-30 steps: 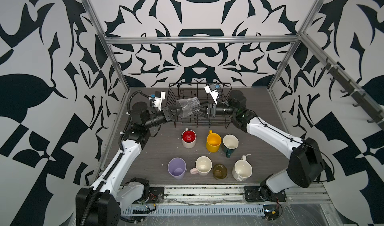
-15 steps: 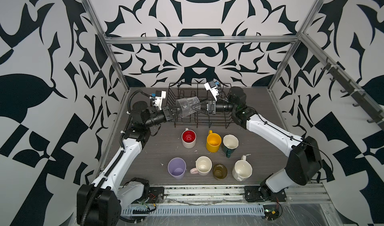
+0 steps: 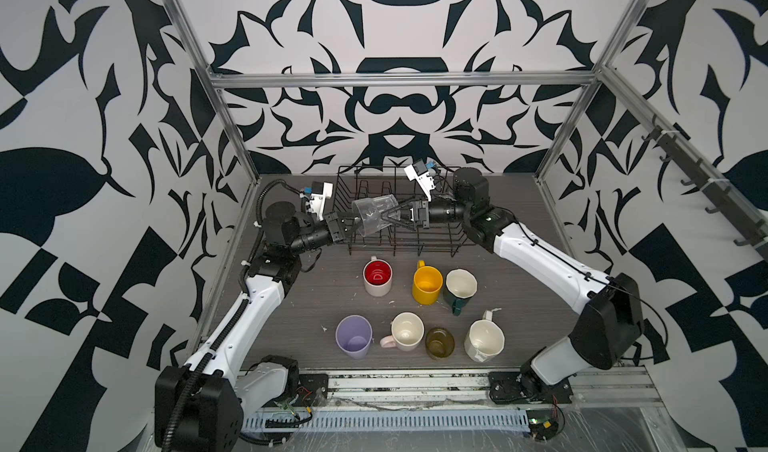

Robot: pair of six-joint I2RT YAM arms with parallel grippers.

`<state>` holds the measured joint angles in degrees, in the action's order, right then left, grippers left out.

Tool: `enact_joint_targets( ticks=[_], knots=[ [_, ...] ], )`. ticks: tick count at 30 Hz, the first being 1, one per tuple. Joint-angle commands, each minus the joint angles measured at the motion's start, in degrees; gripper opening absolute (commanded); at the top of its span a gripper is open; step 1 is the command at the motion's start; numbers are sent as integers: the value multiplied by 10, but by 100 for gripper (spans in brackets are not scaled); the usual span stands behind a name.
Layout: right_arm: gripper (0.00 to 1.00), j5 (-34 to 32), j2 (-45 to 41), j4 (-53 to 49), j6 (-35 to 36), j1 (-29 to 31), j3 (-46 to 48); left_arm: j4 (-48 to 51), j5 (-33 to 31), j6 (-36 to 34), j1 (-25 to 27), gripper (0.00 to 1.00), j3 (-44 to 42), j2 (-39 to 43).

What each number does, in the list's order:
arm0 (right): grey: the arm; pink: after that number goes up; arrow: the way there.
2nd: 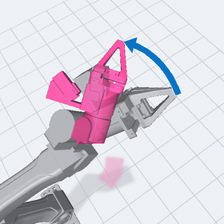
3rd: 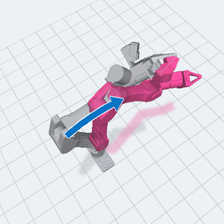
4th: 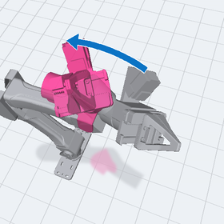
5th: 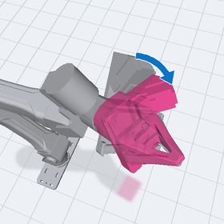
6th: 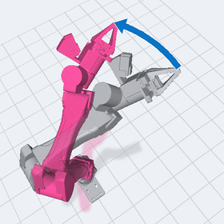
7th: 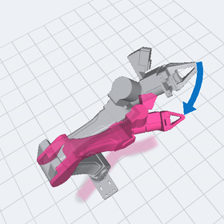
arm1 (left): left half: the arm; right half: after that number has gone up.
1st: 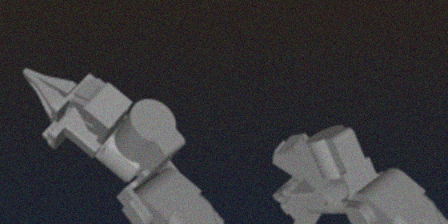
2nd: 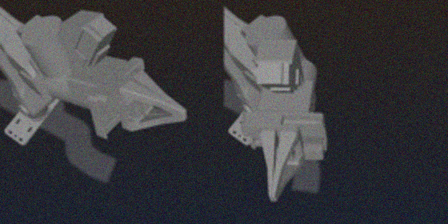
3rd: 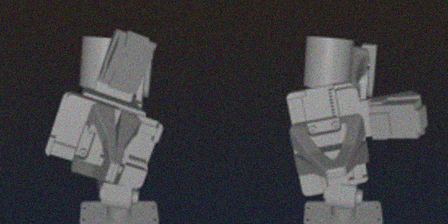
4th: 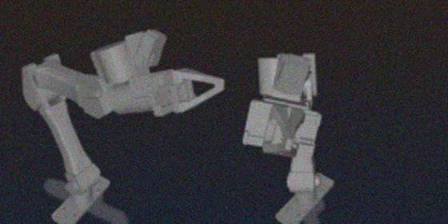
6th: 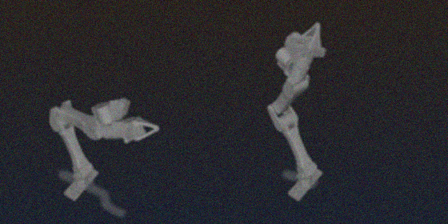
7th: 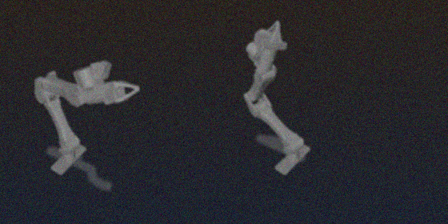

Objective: Load the cups into the dish rack
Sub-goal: 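Carry the clear cup toward the right gripper while right gripper approaches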

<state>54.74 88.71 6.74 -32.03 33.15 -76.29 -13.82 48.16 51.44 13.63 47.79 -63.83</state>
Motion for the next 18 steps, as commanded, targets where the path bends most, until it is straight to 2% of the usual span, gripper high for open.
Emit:
enact_joint_targets(
  ticks=[1,9,18],
  knots=[
    [83,-72,-22,-42,128,30,-23,42,55,10,21,0,37,-9],
    [86,-97,-49,-41,224,28,0,43,91,59,21,0,46,-25],
    [93,-135,-95,21,324,24,69,100,126,61,20,0,59,-34]
  ],
)
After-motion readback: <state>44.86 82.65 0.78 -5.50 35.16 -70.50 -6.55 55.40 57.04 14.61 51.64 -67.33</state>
